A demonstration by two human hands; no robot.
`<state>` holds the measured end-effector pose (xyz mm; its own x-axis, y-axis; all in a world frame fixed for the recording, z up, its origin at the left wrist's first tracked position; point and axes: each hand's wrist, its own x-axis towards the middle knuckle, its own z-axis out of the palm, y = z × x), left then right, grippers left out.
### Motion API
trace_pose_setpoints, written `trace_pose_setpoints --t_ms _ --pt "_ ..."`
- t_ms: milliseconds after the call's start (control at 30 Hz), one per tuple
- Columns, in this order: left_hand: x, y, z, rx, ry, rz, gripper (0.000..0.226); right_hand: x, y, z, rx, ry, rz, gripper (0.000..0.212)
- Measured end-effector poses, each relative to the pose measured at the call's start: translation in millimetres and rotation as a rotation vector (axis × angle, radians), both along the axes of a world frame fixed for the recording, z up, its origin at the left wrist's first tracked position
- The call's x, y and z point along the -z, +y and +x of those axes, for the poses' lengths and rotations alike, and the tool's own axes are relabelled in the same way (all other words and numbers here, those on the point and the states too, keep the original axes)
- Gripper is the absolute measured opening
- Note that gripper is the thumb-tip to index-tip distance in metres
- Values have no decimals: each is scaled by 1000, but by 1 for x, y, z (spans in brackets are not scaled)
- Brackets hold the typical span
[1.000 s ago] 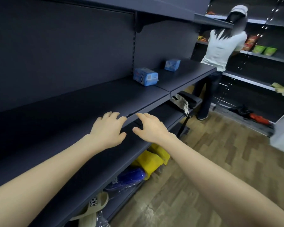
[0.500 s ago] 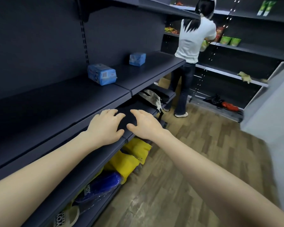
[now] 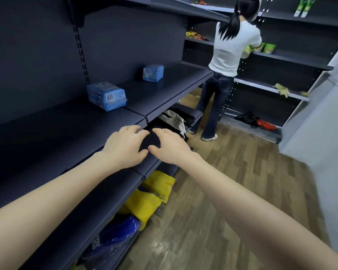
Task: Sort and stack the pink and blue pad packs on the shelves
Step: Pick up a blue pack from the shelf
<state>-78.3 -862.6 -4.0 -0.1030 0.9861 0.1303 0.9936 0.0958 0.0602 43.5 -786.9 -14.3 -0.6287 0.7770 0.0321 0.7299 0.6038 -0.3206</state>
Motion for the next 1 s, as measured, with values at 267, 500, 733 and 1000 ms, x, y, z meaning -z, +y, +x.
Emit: trace_pose_setpoints --t_ms 267,500,733,1000 --pt "-17 37 -57 -18 -4 38 58 -15 36 -58 -18 25 55 59" --pt "-22 61 -107 -48 -73 51 56 -20 60 -108 -27 44 45 61" --pt "-17 73 -141 -65 -104 54 51 -21 72 -138 -17 24 39 57" --pt "-15 81 -158 -121 -75 14 56 -23 84 -158 -38 32 24 59"
